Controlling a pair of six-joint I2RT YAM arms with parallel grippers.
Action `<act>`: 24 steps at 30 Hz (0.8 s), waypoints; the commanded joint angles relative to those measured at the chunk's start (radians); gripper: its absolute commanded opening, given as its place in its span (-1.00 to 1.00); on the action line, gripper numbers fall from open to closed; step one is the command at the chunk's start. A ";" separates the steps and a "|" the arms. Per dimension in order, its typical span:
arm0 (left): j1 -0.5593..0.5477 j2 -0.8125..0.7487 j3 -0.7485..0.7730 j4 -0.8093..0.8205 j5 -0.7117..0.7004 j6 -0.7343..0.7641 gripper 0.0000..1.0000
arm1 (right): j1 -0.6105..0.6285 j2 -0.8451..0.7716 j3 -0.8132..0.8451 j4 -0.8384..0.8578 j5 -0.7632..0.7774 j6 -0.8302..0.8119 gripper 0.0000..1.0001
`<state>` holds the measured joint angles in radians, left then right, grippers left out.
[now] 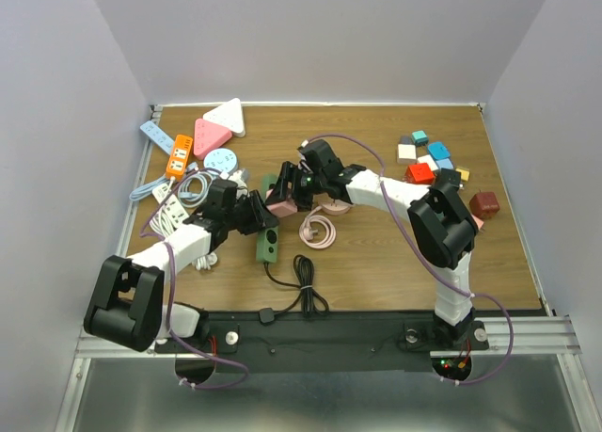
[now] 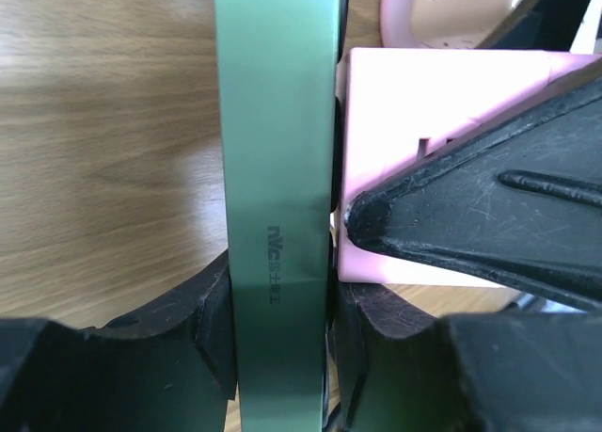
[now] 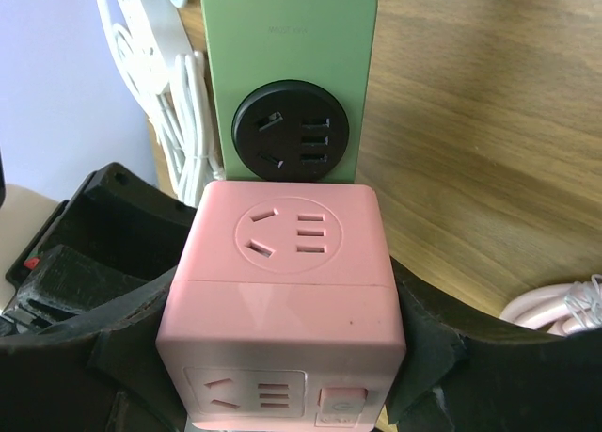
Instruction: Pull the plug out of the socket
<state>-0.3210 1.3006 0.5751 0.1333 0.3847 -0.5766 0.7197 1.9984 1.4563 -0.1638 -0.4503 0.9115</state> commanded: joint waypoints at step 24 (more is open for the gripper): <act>0.114 0.077 0.068 -0.175 -0.256 0.058 -1.00 | -0.200 -0.285 -0.040 -0.040 -0.265 -0.037 -0.99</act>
<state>-0.3317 1.3407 0.6765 0.1722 0.4549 -0.5270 0.6014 1.8889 1.4067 -0.1768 -0.5705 0.8852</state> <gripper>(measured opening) 0.462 0.676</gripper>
